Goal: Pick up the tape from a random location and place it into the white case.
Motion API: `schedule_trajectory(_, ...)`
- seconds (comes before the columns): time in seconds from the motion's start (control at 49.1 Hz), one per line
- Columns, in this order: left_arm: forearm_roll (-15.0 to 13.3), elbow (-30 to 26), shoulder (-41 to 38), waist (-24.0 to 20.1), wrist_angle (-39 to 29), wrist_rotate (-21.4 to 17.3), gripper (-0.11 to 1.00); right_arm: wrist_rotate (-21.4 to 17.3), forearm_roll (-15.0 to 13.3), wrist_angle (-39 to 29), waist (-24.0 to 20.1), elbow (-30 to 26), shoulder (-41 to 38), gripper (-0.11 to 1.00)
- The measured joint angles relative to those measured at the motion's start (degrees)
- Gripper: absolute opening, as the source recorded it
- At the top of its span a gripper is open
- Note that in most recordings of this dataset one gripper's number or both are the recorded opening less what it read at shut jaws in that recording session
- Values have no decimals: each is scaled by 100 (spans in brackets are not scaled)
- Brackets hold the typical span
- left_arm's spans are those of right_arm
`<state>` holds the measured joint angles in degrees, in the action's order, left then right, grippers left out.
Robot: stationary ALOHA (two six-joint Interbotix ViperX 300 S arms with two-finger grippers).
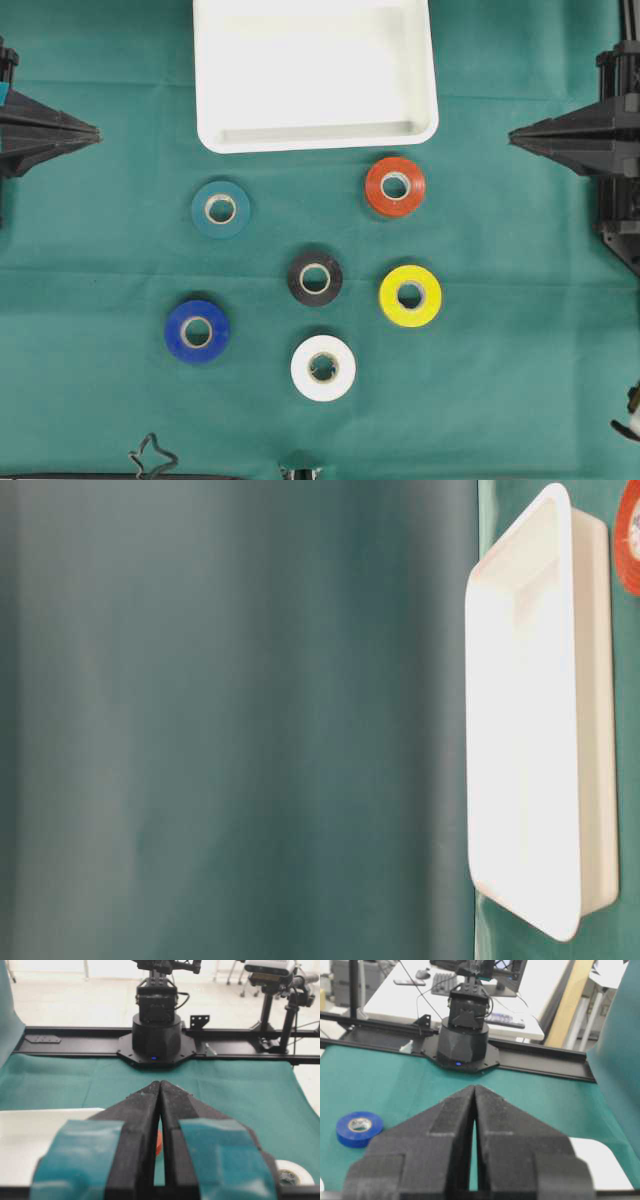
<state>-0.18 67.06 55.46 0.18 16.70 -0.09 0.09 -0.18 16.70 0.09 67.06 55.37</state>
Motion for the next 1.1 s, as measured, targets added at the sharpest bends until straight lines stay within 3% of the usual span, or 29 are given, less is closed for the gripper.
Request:
schedule_trajectory(0.061,9,-26,-26,0,-185,-44,4,9,0,-44,9,-9,-9,4)
schedule_trajectory(0.122,0,-53,-79,-9,-413,-70,1,35,0,-290,18,-79,-35,0)
schedule_trajectory(0.346,0,-114,-105,-18,-554,-70,1,-53,0,-1811,44,-580,-237,0)
schedule_trajectory(0.55,0,-123,-211,-18,-563,-79,10,-53,-9,-1819,123,-606,-448,4)
schedule_trajectory(0.631,0,-132,-281,-18,-554,-79,27,-62,0,-1784,211,-606,-457,15)
schedule_trajectory(0.794,-9,-132,-360,-18,-554,-79,76,-79,9,-1731,369,-615,-457,64)
schedule_trajectory(0.876,-9,-141,-378,-26,-554,-70,94,-88,9,-1679,369,-615,-466,84)
schedule_trajectory(0.937,0,-141,-387,-26,-563,-79,99,-88,9,-1591,369,-615,-475,92)
schedule_trajectory(1.1,0,-141,-387,-26,-563,-79,99,-88,18,-1485,369,-615,-483,92)
